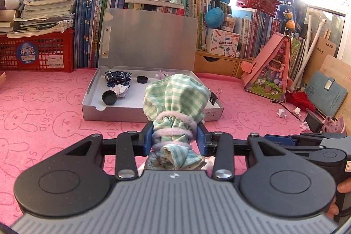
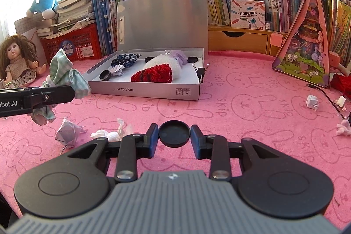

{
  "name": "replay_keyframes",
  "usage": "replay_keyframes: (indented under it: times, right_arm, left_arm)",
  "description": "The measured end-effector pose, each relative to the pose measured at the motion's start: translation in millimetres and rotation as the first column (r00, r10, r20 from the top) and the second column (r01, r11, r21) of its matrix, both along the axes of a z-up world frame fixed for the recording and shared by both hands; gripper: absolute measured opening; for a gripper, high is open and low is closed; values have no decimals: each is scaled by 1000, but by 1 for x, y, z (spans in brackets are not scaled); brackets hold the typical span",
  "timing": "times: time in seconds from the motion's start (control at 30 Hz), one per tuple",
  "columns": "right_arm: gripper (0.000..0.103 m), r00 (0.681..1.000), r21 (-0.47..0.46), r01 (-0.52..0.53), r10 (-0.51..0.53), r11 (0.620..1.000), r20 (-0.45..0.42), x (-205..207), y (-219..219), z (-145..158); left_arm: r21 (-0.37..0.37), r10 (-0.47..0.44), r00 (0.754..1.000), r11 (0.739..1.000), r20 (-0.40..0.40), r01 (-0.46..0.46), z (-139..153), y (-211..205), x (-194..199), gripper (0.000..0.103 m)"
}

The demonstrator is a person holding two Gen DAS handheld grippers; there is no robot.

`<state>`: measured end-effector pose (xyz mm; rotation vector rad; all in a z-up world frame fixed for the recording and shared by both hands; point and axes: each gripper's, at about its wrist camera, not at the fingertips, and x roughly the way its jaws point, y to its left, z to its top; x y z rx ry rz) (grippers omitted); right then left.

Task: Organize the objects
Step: 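Carry the green bundle and black lid with both grippers toward the box, then open both grippers to drop the green bundle and black lid in the box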

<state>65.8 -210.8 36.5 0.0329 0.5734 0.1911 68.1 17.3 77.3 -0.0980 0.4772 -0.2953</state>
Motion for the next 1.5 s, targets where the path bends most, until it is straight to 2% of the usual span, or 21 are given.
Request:
replay_keyframes:
  times: [0.3,0.57,0.7,0.9,1.2,1.5]
  right_arm:
    - [39,1000,21,9,-9,1000,1,32,-5,17]
    - [39,1000,52,13,-11,999,-25,74,-6,26]
    - [39,999,68,27,-24,997,-45,101,-7,30]
    - [39,994,113,61,-50,992,-98,150,-13,32]
    - [39,978,189,129,-94,973,-184,219,-21,19]
    - [39,966,160,148,-108,976,-233,271,-9,2]
  left_arm:
    - [-24,55,998,998,-18,-55,11,18,42,45]
    - [-65,78,995,995,-58,-82,14,23,96,45]
    - [-54,89,993,994,-77,-93,13,22,129,45]
    - [-25,114,985,993,-128,-118,0,20,177,45]
    - [-16,122,970,992,-208,-129,-24,14,241,45]
    - [0,114,959,993,-261,-118,-46,4,286,45]
